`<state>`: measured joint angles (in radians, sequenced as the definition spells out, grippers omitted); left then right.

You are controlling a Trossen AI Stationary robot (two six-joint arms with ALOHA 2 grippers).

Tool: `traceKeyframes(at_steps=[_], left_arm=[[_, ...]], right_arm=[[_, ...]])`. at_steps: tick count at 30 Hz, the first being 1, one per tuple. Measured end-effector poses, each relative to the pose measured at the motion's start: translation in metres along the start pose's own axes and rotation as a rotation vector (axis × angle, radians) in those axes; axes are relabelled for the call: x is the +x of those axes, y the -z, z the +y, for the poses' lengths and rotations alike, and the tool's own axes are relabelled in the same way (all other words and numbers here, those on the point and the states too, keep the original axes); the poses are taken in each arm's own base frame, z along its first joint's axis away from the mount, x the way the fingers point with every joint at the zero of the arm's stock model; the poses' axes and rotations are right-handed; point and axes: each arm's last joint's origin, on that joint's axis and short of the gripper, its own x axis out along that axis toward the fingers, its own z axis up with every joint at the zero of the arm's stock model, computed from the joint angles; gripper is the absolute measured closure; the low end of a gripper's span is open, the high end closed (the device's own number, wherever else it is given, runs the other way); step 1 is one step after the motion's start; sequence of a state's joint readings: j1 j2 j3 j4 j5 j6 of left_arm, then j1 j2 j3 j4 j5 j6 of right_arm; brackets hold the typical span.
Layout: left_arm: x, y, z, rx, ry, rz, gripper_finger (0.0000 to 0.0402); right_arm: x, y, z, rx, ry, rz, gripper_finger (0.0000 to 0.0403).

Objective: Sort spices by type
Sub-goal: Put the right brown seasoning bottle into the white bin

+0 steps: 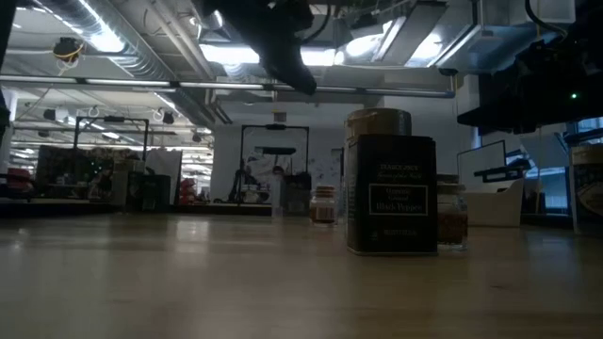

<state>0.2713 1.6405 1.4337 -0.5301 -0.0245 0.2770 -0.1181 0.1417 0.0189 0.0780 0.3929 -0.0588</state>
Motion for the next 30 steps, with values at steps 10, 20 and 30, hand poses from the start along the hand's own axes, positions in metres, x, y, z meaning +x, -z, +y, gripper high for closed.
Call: traceKeyframes(at_steps=[10, 20, 30], left_arm=[[0.039, 0.041, -0.07, 0.049, 0.093, -0.126, 0.0217], [0.03, 0.068, -0.074, 0.027, 0.035, -0.408, 0.0227], [0.027, 0.099, -0.066, 0.019, -0.012, -0.443, 0.0227]], right_arm=[[0.0, -0.005, -0.001, 0.023, 0.018, -0.038, 0.0386], [-0.009, -0.043, -0.007, 0.005, 0.041, -0.046, 0.0386], [-0.022, -0.092, -0.017, -0.034, 0.069, 0.024, 0.0386]])
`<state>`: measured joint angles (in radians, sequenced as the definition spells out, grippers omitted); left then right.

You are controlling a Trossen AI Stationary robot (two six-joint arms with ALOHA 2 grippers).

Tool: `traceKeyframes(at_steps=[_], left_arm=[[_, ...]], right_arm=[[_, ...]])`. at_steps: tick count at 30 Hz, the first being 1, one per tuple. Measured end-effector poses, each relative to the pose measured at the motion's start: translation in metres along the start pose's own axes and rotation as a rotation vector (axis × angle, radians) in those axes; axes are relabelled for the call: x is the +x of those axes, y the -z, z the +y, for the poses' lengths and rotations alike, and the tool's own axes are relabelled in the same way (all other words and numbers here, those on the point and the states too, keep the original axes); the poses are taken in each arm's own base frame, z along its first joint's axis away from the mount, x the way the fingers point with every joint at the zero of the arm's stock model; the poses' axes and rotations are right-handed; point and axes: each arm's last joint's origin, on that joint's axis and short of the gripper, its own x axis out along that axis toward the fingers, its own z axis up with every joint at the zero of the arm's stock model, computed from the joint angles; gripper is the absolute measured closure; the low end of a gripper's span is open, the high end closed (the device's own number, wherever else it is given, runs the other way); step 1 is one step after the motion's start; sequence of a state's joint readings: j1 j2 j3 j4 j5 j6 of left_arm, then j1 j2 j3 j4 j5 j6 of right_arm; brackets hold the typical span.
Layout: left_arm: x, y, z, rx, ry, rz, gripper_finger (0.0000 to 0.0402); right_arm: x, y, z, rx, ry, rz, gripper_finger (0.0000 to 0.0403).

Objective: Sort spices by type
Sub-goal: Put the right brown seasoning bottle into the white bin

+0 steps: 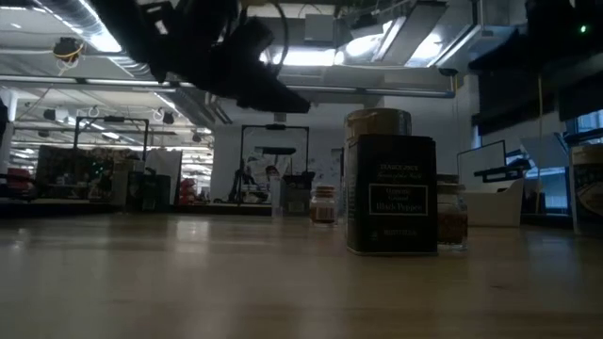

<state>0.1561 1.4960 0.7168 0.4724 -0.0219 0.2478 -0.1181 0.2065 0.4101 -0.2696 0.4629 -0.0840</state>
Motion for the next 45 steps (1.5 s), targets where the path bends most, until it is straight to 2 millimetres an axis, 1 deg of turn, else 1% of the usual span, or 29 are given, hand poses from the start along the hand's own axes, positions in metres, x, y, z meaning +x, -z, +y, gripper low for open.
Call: traceKeyframes(at_steps=[7, 12, 16, 22, 26, 30, 32, 34, 39, 43, 45], left_arm=[[-0.003, 0.014, 0.009, -0.017, -0.042, -0.008, 0.0227], [-0.004, 0.017, 0.013, -0.027, -0.056, 0.003, 0.0227], [-0.004, 0.017, 0.013, -0.027, -0.055, 0.003, 0.0227], [-0.004, 0.017, 0.013, -0.018, -0.052, 0.007, 0.0227], [-0.004, 0.017, 0.013, -0.003, -0.052, 0.008, 0.0227], [-0.004, 0.017, 0.013, -0.003, -0.052, 0.009, 0.0227], [-0.004, 0.017, 0.013, -0.004, -0.052, 0.009, 0.0227], [-0.004, 0.017, 0.013, -0.009, -0.052, 0.009, 0.0227], [-0.004, 0.017, 0.013, -0.011, -0.052, 0.009, 0.0227], [-0.004, 0.017, 0.013, -0.014, -0.052, 0.009, 0.0227], [-0.004, 0.017, 0.013, -0.014, -0.051, 0.009, 0.0227]], right_arm=[[-0.001, -0.036, -0.002, 0.023, -0.062, 0.224, 0.0386], [0.009, -0.061, 0.003, 0.02, -0.116, 0.406, 0.0386], [0.017, -0.073, 0.007, 0.026, -0.123, 0.611, 0.0386], [0.027, -0.076, 0.015, 0.091, -0.113, 0.901, 0.0386], [0.038, -0.068, 0.024, 0.158, -0.118, 1.036, 0.0386], [0.047, -0.058, 0.029, 0.182, -0.049, 1.147, 0.038], [0.051, -0.053, 0.032, 0.194, -0.039, 1.232, 0.0364], [0.052, -0.048, 0.035, 0.217, -0.041, 1.326, 0.0332], [0.052, -0.042, 0.039, 0.271, -0.012, 1.478, 0.022], [0.048, -0.04, 0.037, 0.297, 0.035, 1.558, 0.0123], [0.047, -0.039, 0.037, 0.301, 0.056, 1.592, 0.0082]])
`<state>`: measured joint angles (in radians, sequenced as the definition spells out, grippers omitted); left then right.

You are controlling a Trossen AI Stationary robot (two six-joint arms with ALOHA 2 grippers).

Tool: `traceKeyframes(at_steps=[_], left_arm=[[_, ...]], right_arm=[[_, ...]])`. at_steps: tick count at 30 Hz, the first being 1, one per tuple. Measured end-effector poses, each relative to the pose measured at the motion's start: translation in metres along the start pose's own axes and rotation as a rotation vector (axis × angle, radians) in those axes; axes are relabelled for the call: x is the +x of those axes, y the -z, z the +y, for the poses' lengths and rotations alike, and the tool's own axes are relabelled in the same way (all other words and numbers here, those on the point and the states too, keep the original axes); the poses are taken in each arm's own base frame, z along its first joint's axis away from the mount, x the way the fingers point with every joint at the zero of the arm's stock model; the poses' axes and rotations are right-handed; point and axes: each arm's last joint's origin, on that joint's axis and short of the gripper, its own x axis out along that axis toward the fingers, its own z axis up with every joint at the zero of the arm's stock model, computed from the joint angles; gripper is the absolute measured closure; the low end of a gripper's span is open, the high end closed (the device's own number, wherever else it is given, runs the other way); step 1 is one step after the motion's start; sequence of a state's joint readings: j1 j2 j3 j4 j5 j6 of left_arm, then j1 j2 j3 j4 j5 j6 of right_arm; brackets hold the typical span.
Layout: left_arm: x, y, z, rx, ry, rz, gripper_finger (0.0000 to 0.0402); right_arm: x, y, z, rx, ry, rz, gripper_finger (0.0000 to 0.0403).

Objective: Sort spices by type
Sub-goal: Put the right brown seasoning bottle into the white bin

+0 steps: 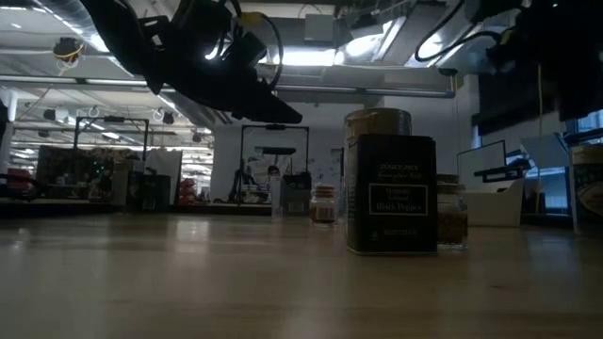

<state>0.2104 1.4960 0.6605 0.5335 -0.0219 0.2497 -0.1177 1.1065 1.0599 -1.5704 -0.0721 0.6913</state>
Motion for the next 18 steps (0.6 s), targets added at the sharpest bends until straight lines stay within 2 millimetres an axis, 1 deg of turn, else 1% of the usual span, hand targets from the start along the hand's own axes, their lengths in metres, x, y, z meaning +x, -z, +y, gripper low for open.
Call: traceKeyframes(at_steps=[3, 6, 8, 12, 18], left_arm=[[0.0, 0.0, 0.0, 0.0, 0.0, 0.0, 0.0227], [0.0, 0.0, 0.0, 0.0, 0.0, 0.0, 0.0227], [0.0, 0.0, 0.0, 0.0, 0.0, 0.0, 0.0227], [0.0, 0.0, 0.0, -0.001, 0.0, 0.0, 0.0227], [0.0, 0.0, 0.0, 0.0, 0.0, 0.0, 0.0227]], right_arm=[[0.0, -0.001, -0.001, 0.028, 0.027, -0.027, 0.0036], [0.0, -0.001, -0.001, 0.044, 0.041, -0.038, 0.0009], [0.0, -0.002, -0.002, 0.049, 0.06, -0.053, 0.0007], [0.003, -0.002, -0.002, 0.061, 0.085, -0.066, 0.0019], [0.022, 0.0, -0.005, 0.063, 0.112, 0.008, 0.0023]])
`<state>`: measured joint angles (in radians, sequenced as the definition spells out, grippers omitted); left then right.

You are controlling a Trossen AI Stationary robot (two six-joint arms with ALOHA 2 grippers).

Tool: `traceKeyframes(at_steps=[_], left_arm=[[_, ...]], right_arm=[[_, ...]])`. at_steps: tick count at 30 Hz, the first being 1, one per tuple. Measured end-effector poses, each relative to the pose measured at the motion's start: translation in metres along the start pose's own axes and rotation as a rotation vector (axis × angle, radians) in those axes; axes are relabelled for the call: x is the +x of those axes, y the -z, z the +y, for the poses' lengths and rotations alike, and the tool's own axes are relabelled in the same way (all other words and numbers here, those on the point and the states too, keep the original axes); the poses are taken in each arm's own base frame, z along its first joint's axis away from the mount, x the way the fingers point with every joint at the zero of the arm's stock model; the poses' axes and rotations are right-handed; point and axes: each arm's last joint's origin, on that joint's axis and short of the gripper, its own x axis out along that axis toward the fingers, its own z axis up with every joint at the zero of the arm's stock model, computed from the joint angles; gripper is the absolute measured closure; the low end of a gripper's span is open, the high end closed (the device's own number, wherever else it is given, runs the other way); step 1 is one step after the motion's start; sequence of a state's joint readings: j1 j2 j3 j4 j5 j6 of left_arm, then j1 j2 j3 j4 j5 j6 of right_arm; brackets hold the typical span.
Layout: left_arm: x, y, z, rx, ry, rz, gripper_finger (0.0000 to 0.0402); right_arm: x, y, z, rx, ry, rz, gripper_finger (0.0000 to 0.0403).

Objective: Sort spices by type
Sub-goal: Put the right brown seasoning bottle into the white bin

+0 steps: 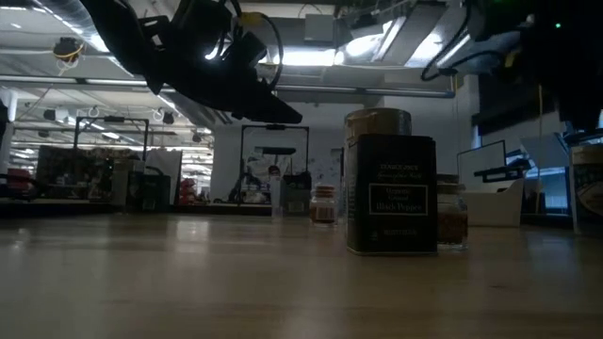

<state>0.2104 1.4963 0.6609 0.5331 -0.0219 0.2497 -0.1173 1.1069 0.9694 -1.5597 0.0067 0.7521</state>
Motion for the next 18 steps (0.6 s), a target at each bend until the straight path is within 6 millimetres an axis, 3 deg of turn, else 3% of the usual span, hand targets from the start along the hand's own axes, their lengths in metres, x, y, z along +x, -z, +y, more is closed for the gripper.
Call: traceKeyframes(at_steps=[18], left_arm=[[0.0, 0.0, 0.0, 0.0, 0.0, 0.0, 0.0227]], right_arm=[[0.0074, -0.004, 0.0035, -0.001, 0.021, 0.011, 0.0022]])
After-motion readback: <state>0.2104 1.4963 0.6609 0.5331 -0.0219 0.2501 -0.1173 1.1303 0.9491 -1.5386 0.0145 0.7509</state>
